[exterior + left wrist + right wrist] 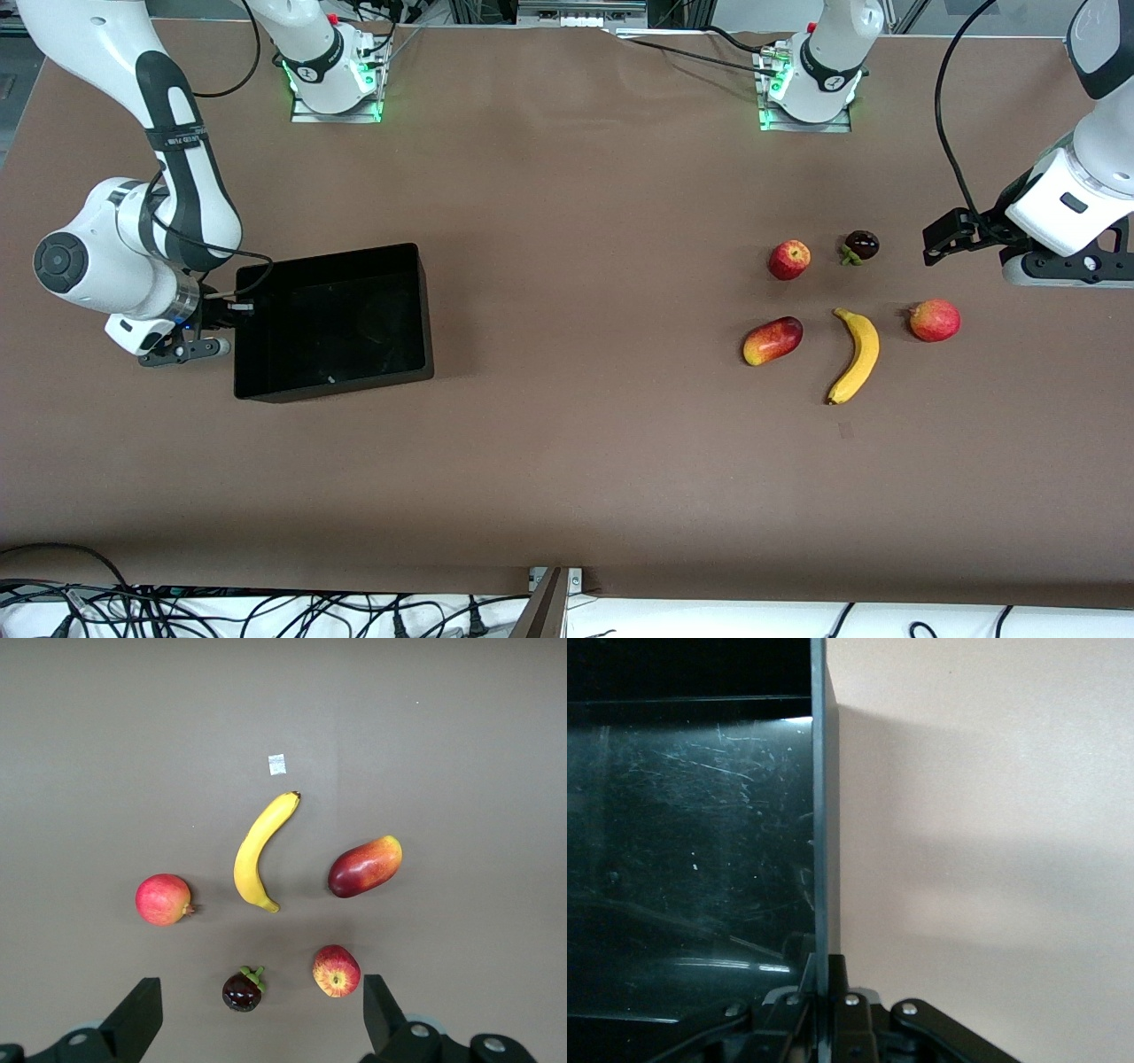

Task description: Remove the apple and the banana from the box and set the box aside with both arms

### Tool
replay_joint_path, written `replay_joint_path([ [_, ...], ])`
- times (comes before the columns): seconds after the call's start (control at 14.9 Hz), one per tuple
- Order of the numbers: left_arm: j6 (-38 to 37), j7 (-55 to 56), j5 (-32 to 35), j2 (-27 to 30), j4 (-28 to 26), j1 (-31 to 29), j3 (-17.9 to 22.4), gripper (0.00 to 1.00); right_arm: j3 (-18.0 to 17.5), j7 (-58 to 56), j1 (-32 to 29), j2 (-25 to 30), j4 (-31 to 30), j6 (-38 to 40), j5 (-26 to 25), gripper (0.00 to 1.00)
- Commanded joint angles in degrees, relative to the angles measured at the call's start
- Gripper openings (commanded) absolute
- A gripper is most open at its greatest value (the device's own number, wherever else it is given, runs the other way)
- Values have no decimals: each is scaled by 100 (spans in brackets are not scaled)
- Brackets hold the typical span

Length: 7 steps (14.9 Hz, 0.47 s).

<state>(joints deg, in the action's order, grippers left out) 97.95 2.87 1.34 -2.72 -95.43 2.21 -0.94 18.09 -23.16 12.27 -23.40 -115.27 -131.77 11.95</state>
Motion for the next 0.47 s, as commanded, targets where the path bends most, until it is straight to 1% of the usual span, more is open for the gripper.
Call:
replay_joint_path([
  [0.0, 14, -147, 69, 61, -64, 8, 24, 100, -33, -189, -58, 82, -66, -41, 185, 0],
  [0.4, 5, -103, 69, 61, -64, 17, 6, 100, -33, -136, -67, 90, 13, 38, 185, 0],
])
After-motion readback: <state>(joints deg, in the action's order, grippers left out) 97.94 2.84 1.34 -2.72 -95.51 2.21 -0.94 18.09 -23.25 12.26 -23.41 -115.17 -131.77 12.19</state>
